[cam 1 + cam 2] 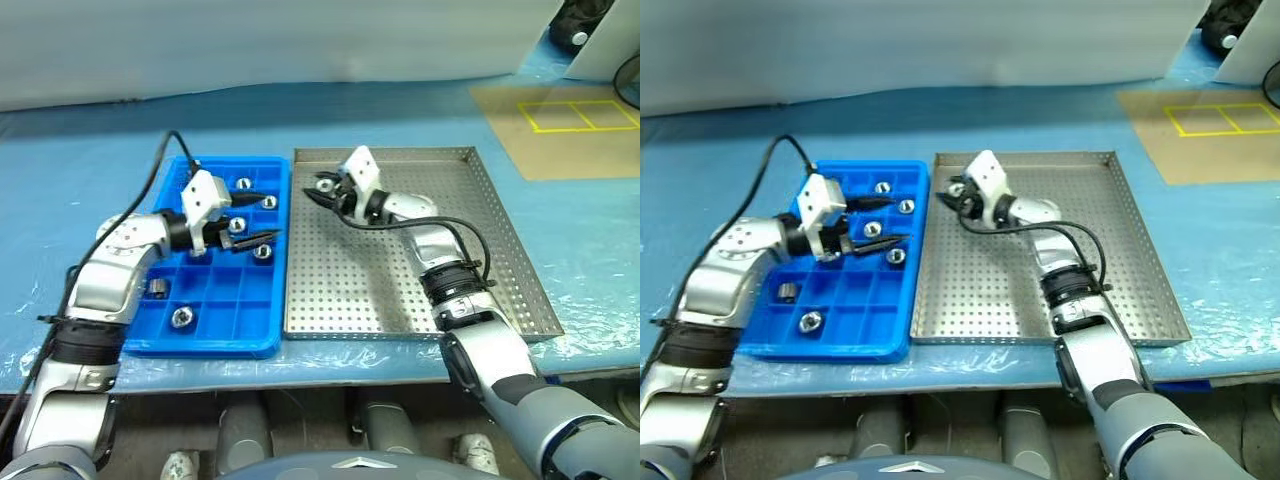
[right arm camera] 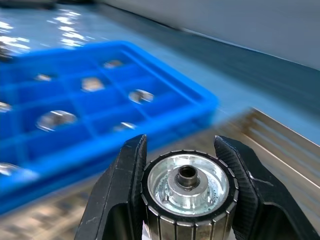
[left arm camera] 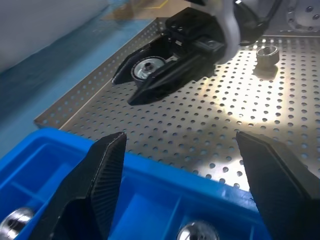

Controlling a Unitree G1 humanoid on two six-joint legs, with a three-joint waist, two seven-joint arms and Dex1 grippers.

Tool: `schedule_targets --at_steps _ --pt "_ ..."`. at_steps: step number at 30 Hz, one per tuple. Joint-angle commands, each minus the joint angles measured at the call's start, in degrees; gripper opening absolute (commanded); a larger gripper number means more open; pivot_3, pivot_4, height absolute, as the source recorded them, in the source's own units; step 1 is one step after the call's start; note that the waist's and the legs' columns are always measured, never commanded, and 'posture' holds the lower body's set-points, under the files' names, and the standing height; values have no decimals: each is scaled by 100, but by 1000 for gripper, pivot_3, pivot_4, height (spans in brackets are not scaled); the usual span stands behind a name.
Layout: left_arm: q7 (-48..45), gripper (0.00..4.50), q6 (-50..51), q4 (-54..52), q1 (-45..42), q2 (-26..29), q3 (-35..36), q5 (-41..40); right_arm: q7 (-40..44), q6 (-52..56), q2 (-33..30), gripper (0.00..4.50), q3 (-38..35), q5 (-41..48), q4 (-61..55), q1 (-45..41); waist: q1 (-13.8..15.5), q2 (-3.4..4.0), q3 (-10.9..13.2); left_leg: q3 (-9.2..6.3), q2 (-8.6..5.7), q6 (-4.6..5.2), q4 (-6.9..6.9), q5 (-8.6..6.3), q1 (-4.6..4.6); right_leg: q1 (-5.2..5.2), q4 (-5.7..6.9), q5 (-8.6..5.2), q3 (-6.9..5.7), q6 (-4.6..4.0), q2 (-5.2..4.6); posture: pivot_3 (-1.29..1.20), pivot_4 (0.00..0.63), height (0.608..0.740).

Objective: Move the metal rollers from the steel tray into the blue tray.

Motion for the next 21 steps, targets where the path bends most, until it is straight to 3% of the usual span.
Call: schedule_targets --at_steps 1,10,21 --pt "185 3735 182 -466 207 259 467 -200 618 349 118 1706 298 334 -671 9 35 0 0 0 1 0 -1 0 0 0 0 0 -1 0 0 45 150 740" --pt "552 3735 638 -1492 1492 715 1345 -477 1002 77 725 1706 866 170 -214 -149 225 -2 1 -12 0 -17 -17 9 -7 -8 1 -1 -15 1 -5 216 150 740" --pt "948 3735 962 -2402 2561 736 1999 -728 1244 -352 1378 1706 1165 -110 1081 -302 378 -3 0 -32 1 -20 -22 11 -24 -11 -4 -2 -34 -1 -7 306 150 740"
